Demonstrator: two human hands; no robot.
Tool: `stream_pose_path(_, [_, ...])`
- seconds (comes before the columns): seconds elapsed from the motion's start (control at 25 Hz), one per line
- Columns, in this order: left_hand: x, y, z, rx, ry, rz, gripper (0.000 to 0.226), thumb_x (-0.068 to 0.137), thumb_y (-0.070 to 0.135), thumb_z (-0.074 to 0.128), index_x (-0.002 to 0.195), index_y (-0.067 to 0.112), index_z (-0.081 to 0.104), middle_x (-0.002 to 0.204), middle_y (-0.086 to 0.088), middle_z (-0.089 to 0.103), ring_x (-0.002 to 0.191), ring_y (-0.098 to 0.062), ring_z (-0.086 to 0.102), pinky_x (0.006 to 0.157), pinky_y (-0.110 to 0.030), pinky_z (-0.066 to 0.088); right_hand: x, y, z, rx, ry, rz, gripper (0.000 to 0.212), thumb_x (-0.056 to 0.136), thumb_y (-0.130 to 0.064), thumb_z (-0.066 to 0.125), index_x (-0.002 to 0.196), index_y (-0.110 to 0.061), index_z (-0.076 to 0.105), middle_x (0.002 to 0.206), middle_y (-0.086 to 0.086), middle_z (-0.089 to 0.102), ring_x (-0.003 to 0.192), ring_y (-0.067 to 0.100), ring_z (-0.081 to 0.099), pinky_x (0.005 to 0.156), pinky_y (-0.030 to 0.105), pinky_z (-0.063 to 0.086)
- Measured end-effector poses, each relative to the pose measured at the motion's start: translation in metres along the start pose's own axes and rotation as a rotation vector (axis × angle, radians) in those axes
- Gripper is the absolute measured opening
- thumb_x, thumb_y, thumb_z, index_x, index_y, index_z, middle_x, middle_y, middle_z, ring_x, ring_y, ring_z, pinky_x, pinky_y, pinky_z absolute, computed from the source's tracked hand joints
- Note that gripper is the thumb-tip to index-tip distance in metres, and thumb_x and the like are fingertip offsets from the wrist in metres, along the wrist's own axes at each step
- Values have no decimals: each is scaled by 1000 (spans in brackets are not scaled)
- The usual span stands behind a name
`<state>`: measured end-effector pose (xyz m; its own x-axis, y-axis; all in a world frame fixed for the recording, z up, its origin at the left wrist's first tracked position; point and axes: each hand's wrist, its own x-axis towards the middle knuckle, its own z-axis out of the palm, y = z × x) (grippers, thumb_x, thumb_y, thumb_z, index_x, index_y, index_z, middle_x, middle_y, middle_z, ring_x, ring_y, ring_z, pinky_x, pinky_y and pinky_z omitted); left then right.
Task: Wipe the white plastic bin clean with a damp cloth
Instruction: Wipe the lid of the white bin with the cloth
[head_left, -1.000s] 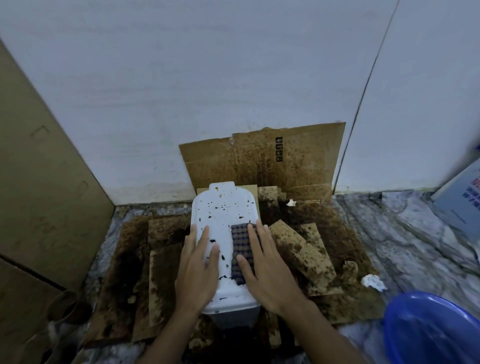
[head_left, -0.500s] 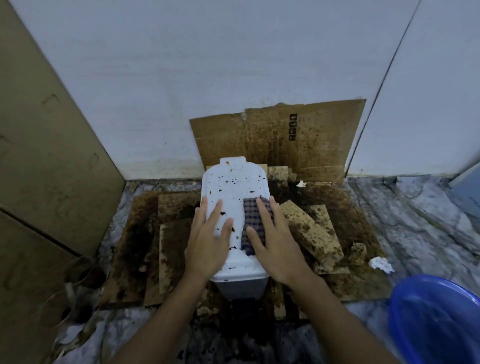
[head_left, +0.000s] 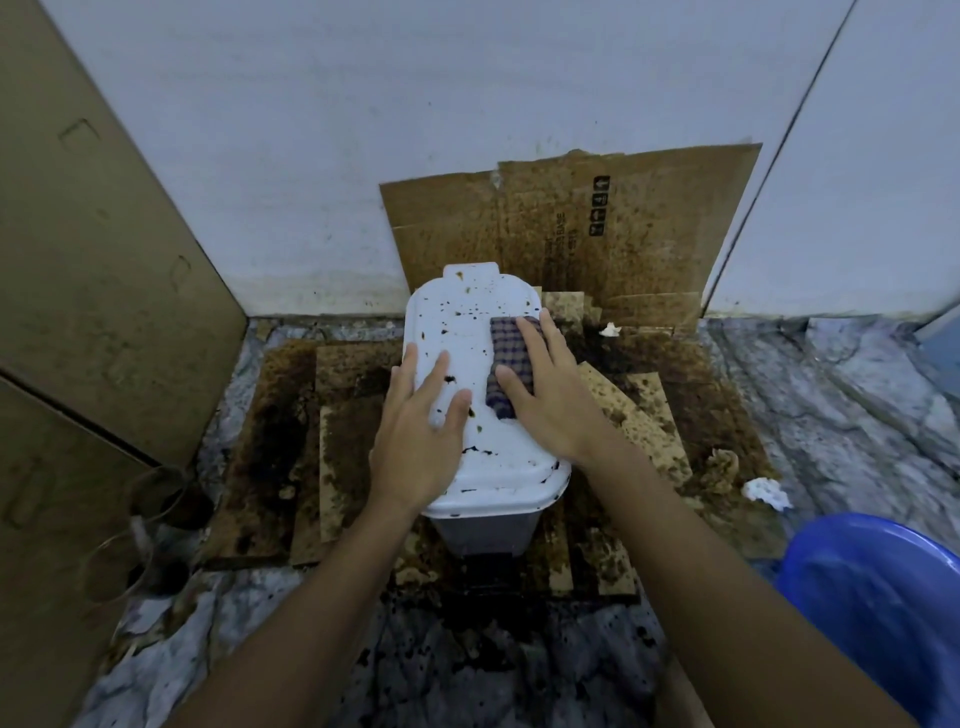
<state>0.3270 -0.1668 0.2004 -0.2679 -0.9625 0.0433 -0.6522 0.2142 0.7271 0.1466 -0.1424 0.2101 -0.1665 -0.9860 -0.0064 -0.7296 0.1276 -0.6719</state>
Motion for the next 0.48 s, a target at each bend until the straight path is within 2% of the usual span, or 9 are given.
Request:
stream_pose_path(0.12, [1, 0, -1, -6, -2, -2, 58, 101, 56, 43, 156, 41, 33, 168, 21, 1, 156, -8, 4, 117, -43, 32, 48, 1, -9, -5, -25, -17, 67, 104, -49, 41, 161, -27, 12, 167, -13, -18, 156, 20, -4, 123, 51, 21])
stream_pose_path(0.28, [0, 0, -2, -3, -7, 7, 57, 101, 57, 42, 155, 43, 31, 167, 24, -1, 156, -7, 3, 116, -43, 34, 94, 3, -15, 53, -25, 15, 62, 104, -46, 43, 159, -34, 18, 169, -9, 1, 154, 23, 8, 121, 53, 25])
stream_pose_path(0.48, [-1, -2, 0, -1, -1, 21, 56, 102, 57, 41, 156, 43, 31, 168, 23, -1, 156, -7, 2, 116, -45, 34, 90, 2, -16, 53, -11, 7, 60, 105, -51, 36, 159, -30, 21, 167, -3, 7, 152, 26, 16, 122, 48, 25])
